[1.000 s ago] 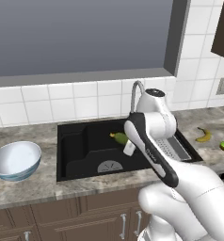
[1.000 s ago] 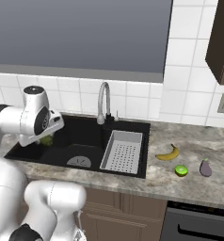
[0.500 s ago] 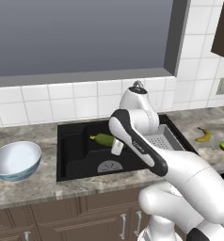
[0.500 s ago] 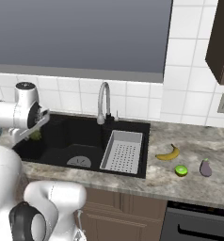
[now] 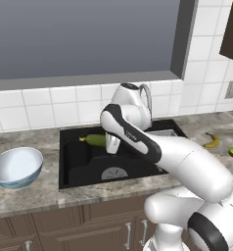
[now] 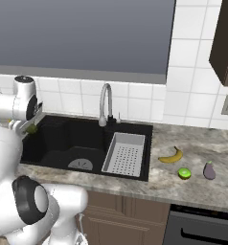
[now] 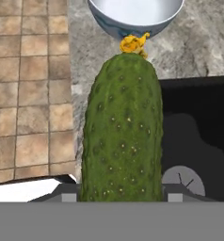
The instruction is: There is a mixed pile of frozen fruits and vegetables on the counter. Locate all the frozen vegetables and place the items in a bowl on the counter. Take all the frozen fruits and defrost them in a running sink.
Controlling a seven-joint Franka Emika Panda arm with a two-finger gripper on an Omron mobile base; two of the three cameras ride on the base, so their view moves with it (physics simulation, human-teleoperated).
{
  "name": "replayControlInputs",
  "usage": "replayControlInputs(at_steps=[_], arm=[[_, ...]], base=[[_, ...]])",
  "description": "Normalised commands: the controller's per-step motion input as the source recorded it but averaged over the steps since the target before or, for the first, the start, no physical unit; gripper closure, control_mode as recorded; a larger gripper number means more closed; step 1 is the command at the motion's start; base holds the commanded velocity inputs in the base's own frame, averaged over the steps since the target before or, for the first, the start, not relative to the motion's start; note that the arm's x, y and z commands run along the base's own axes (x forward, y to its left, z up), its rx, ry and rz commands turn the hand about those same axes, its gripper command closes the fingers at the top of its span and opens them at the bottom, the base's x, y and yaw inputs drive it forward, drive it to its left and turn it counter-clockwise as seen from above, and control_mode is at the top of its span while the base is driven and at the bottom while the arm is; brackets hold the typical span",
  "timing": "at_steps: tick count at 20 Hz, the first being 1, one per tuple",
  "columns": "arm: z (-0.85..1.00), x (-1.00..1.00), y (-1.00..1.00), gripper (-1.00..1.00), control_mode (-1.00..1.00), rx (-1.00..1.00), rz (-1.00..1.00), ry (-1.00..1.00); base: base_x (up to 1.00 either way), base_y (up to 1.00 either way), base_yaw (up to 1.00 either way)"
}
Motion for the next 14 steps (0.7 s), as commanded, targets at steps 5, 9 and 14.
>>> replayControlInputs(at_steps=[5,9,14], arm=[[0.03,0.26,0.3,1.0,-1.0,0.0,0.08,-0.01],[0.0,0.27,0.26,1.0,-1.0,0.0,0.07,0.0],[0.0,0.29,0.23,1.0,-1.0,0.0,0.06,0.0]], base=[[0.0,0.0,0.0],[0.0,0.0,0.0],[0.0,0.0,0.0]])
